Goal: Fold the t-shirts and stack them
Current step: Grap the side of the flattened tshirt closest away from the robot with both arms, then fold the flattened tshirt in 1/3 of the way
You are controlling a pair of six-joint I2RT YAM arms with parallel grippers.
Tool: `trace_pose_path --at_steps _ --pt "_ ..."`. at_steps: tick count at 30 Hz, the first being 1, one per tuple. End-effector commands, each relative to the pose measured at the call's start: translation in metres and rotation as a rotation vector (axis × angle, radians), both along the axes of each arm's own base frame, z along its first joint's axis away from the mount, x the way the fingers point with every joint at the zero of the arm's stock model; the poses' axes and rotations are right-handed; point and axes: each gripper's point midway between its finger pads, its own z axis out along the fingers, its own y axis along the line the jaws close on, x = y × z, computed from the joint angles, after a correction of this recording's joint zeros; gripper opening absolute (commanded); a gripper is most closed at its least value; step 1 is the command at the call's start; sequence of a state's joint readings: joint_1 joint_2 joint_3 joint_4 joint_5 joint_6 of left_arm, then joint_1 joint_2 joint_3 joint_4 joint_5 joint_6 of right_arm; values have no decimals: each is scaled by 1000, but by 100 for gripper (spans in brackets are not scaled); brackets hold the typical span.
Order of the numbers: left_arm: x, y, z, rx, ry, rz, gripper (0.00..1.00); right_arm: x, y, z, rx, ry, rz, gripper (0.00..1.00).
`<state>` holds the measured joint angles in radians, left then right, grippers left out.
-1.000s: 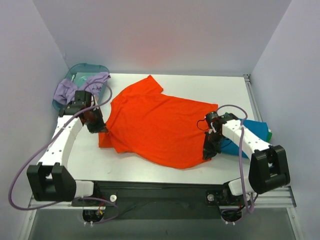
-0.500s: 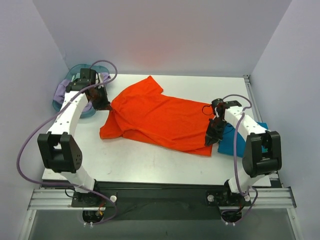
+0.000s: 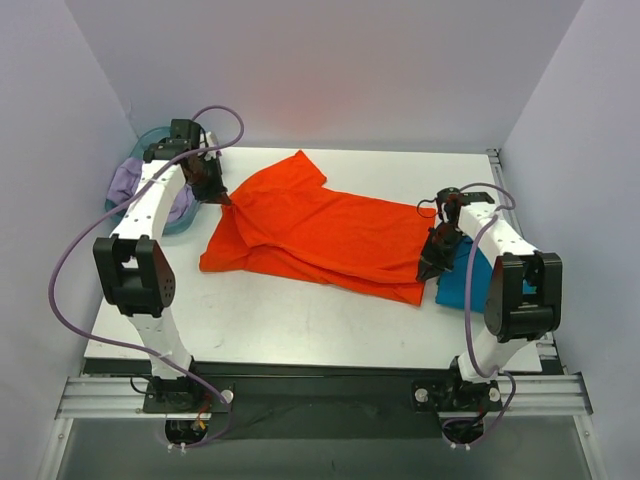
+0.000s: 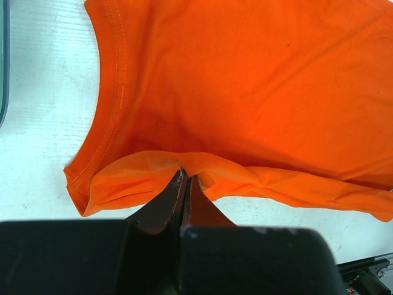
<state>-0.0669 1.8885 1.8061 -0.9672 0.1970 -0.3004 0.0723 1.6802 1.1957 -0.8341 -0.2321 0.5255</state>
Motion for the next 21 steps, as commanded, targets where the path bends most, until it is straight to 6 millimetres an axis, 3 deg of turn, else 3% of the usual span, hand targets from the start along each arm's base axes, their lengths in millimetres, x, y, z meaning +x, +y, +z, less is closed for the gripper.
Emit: trace_pose_path --at_steps 1,8,14,15,16,18,19,21 --pt "5 -5 23 -9 -54 -43 0 -16 -2 19 35 23 11 0" --pt "-19 -6 24 -22 -24 -43 0 -52 12 25 128 77 57 0" --pt "-66 1 20 -14 12 -21 0 -89 22 24 138 117 94 0" --pt "-75 2 28 -15 -7 -16 0 -99 22 21 135 133 97 0" --pt "-87 4 17 -12 29 -9 0 -105 24 19 133 143 111 0" --pt "-103 7 25 -13 9 13 0 -121 25 14 123 175 114 0" --pt "-115 9 14 -13 43 27 0 -128 25 11 117 190 125 0" --pt "-131 16 20 -9 28 55 0 -136 26 9 107 197 124 0"
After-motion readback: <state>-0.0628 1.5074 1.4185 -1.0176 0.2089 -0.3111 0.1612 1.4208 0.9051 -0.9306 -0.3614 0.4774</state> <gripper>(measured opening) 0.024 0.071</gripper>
